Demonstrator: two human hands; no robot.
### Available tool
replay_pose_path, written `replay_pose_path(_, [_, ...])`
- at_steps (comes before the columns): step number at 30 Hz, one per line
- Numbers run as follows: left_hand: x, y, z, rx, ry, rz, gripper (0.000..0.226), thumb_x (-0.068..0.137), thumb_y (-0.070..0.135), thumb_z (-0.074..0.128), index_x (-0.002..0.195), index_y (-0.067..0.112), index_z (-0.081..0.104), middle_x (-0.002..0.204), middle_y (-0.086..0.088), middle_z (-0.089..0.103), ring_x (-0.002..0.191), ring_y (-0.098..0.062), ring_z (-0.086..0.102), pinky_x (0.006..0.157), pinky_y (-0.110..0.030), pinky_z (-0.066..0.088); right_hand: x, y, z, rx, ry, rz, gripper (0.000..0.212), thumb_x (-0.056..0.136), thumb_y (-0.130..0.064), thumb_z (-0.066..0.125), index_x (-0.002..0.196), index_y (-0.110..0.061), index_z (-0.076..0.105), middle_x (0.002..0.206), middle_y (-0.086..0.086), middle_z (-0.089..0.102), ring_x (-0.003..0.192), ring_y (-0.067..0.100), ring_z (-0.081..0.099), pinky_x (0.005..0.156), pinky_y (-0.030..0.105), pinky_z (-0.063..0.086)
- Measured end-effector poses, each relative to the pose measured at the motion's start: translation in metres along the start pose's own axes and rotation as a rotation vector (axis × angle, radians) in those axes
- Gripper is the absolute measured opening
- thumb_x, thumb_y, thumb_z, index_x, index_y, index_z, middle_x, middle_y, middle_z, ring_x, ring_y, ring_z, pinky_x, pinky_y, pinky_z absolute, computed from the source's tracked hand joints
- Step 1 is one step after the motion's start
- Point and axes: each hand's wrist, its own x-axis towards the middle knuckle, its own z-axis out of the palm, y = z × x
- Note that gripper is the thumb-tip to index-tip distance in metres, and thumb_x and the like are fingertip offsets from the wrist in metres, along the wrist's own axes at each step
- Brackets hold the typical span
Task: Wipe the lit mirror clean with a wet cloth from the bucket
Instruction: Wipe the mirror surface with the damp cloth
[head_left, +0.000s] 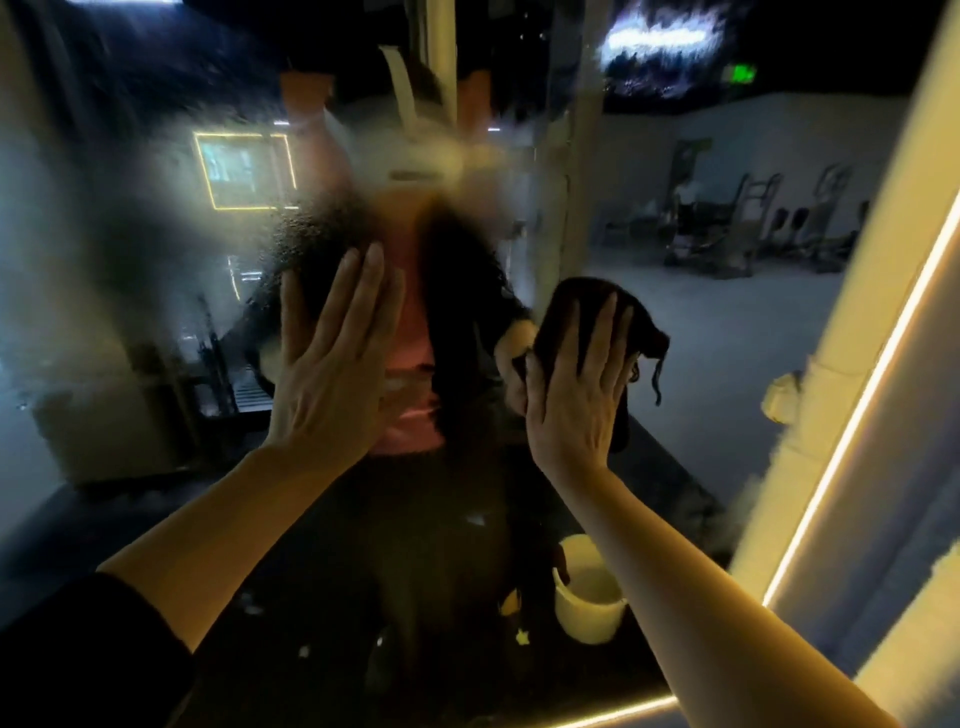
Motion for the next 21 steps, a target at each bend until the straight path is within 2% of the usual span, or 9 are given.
replay_pose_path(4, [-0.001,-0.002,-0.001,0.017,-0.013,0.032,0.095,0.089,0.060,0.049,0.156,0.007,0.008,0.164,-0.012,-0.001,0.151,-0.026,-0.006,0.119,-0.061,0.000,-0.035,-0.011,0.009,-0.062,-0.125,-0.061,0.065,0.104,-0.050,0.019,0.155,-0.030,-0.017,0.163,0.015,0.001,0.151,0.036,-0.002,0.121,0.058,0.011])
replay_pose_path(8, [-0.003,-0.001,0.001,0.028,-0.015,0.035,0.096,0.090,0.060,0.048,0.157,0.009,0.001,0.164,-0.011,-0.008,0.151,-0.025,-0.009,0.119,-0.060,0.001,0.011,-0.022,0.003,-0.033,-0.019,0.022,0.064,0.104,-0.052,0.015,0.157,-0.019,-0.003,0.163,0.020,0.003,0.151,0.037,-0.002,0.122,0.056,0.009])
replay_pose_path(11, [-0.004,-0.002,0.003,0.054,-0.028,0.042,0.099,0.090,0.061,0.046,0.156,0.010,-0.005,0.163,-0.011,-0.013,0.151,-0.025,-0.012,0.119,-0.059,-0.003,0.031,-0.037,0.002,0.007,0.013,0.115,0.065,0.103,-0.053,0.012,0.155,-0.020,-0.008,0.164,0.019,-0.004,0.151,0.037,-0.005,0.122,0.056,0.007])
replay_pose_path(15, [-0.005,-0.002,0.000,0.025,-0.014,0.044,0.096,0.089,0.059,0.047,0.156,0.009,-0.002,0.164,-0.010,-0.011,0.151,-0.025,-0.010,0.119,-0.057,-0.004,-0.019,-0.047,0.009,-0.002,-0.125,-0.038,0.071,0.104,-0.044,0.029,0.153,-0.034,-0.022,0.161,-0.002,-0.024,0.151,0.029,-0.015,0.121,0.058,0.008])
replay_pose_path(18, [-0.005,-0.005,-0.005,-0.039,-0.004,0.046,0.096,0.086,0.046,0.062,0.157,0.008,0.008,0.165,-0.011,0.000,0.152,-0.026,-0.001,0.119,-0.059,0.004,-0.010,-0.033,0.002,-0.035,-0.119,-0.093,0.068,0.104,-0.042,0.028,0.155,-0.031,-0.015,0.163,0.001,-0.015,0.151,0.029,-0.012,0.121,0.058,0.012])
replay_pose_path(21, [-0.003,-0.009,-0.014,-0.077,0.046,0.077,0.095,0.083,0.037,0.069,0.155,0.006,0.016,0.163,-0.013,0.010,0.151,-0.028,0.007,0.117,-0.061,0.013,0.053,-0.028,-0.017,-0.014,-0.019,0.056,0.066,0.104,-0.044,0.022,0.157,-0.014,-0.005,0.164,0.016,-0.004,0.151,0.035,-0.004,0.121,0.058,0.014])
